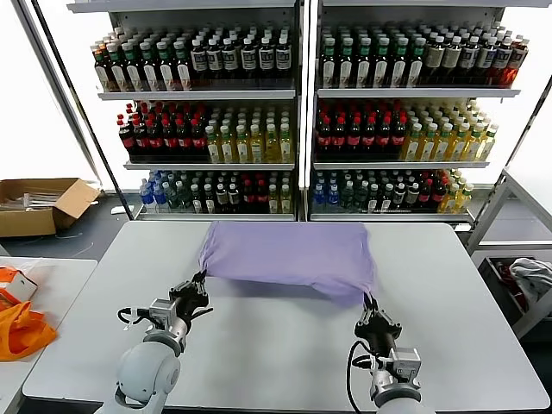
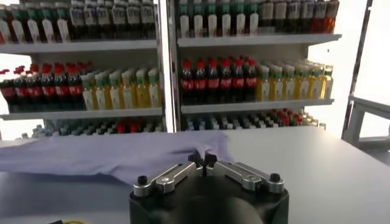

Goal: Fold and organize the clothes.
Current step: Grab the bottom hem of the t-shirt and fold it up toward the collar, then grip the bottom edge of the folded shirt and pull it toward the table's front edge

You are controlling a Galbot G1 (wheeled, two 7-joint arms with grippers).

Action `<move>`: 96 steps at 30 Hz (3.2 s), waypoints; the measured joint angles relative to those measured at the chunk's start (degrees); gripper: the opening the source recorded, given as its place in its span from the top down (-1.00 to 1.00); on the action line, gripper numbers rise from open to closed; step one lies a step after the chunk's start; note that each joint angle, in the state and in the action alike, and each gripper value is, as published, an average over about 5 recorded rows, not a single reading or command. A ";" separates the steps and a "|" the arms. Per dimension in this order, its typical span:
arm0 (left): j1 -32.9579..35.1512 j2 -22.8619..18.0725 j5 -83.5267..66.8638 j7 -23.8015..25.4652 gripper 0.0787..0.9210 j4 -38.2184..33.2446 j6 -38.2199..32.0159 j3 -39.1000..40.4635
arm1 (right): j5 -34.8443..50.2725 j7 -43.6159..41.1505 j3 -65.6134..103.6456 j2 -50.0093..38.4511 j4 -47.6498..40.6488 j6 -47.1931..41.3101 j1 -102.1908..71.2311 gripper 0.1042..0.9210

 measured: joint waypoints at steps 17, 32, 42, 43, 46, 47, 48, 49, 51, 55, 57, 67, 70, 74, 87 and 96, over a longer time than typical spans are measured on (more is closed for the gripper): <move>-18.04 -1.21 -4.98 -1.45 0.99 19.79 -3.94 4.99 | 4.52 -2.36 -2.45 -0.37 -23.09 1.77 23.37 0.99; -28.57 -2.47 -6.46 -0.12 0.99 35.61 -3.82 8.32 | 5.91 -4.74 -4.52 1.24 -36.07 -0.82 32.34 0.96; -29.62 -2.12 -6.98 0.68 0.54 37.02 -3.03 8.94 | 9.45 -2.88 -4.37 3.67 -37.92 -2.25 35.22 0.32; -29.60 -2.06 -7.13 0.55 0.48 36.76 -2.78 8.94 | 10.24 -2.18 -4.35 3.99 -37.87 -2.37 35.42 0.26; -29.46 -1.92 -7.50 -0.10 0.27 35.72 -1.76 8.91 | 12.18 0.03 -4.31 4.61 -37.45 -2.62 35.67 0.05; -29.38 -1.88 -7.55 -0.38 0.21 35.33 -1.35 8.89 | 12.65 0.71 -4.26 4.70 -37.19 -2.72 35.66 -0.04; -29.29 -1.83 -7.59 -0.67 0.13 34.93 -0.92 8.88 | 13.04 1.31 -4.18 4.75 -36.89 -2.85 35.62 -0.10; -29.19 -1.78 -7.61 -0.94 0.07 34.52 -0.48 8.87 | 13.37 1.86 -4.09 4.76 -36.52 -3.04 35.53 -0.17; -28.94 -1.63 -7.60 -1.41 -0.08 33.73 0.35 8.83 | 13.76 2.72 -3.93 4.65 -35.62 -3.57 35.22 -0.31; -28.29 -1.23 -7.33 -1.99 -0.34 32.41 1.66 8.71 | 13.83 3.94 -3.73 3.97 -33.32 -5.11 34.04 -0.59; -28.02 -1.03 -7.23 -2.20 -0.49 32.02 2.18 8.65 | 13.67 4.51 -3.53 3.53 -32.15 -5.97 33.23 -0.69; -27.82 -0.71 -6.67 -2.55 -0.77 31.48 3.63 9.03 | 12.22 6.47 -2.57 1.91 -28.80 -10.04 29.61 -0.76; -27.90 -0.78 -6.34 -2.49 -0.77 31.87 3.71 9.15 | 11.94 6.69 -2.36 1.76 -28.64 -10.80 28.97 -0.76; -28.22 -0.86 -5.98 -2.29 -0.77 32.81 3.69 9.19 | 11.53 6.90 -2.09 1.81 -28.73 -11.41 28.58 -0.76; -28.20 -1.49 -5.29 -2.11 -0.77 35.99 3.79 9.35 | 11.60 7.58 -2.03 1.47 -31.35 -12.84 29.00 -0.76; -28.52 -0.98 -5.63 -2.26 -0.76 36.55 4.03 9.55 | 12.08 7.89 -2.85 2.24 -34.12 -13.73 29.51 -0.39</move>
